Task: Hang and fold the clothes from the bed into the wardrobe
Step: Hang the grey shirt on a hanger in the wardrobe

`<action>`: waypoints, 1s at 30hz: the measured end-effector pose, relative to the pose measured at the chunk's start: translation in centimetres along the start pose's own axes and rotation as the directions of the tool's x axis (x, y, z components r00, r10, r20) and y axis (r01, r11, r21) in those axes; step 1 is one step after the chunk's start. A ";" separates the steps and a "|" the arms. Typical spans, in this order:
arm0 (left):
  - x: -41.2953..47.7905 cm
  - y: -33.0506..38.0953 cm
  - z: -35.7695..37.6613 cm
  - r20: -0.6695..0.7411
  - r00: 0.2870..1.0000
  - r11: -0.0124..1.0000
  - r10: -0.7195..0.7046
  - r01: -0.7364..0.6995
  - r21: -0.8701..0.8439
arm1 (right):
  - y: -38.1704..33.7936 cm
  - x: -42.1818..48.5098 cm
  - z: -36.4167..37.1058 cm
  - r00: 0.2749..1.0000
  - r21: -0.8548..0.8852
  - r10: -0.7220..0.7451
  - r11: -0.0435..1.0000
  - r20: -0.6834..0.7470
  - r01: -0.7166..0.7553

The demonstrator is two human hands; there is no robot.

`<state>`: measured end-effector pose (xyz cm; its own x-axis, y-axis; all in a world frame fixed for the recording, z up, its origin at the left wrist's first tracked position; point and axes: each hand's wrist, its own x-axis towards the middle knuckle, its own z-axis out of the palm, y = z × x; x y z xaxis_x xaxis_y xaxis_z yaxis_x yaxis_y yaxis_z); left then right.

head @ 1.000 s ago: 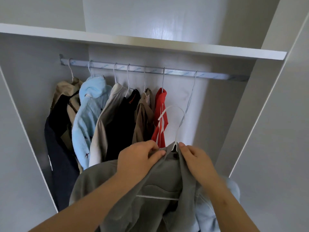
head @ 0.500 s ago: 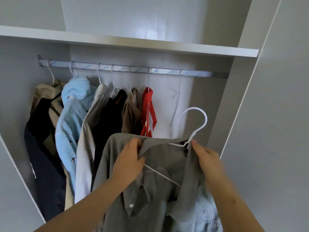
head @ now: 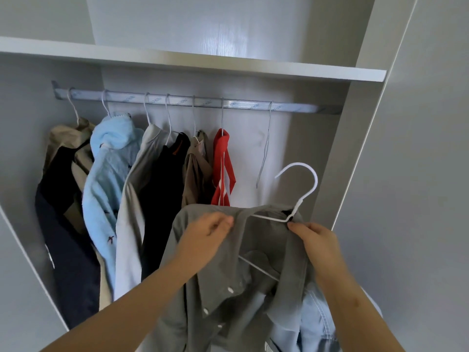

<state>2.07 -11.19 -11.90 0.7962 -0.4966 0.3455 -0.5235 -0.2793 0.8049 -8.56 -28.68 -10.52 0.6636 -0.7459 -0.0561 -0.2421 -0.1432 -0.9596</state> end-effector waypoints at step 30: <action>5.1 -0.5 6.0 -0.100 0.988 0.983 -0.121 0.133 0.130 | 2.6 1.7 -2.5 0.945 0.020 0.112 0.992 0.307 -0.124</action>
<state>4.58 -18.55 -13.41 0.8798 -0.3750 0.2922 -0.4478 -0.4470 0.7744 -9.86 -31.91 -12.47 0.8173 -0.5214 -0.2453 -0.3087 -0.0366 -0.9505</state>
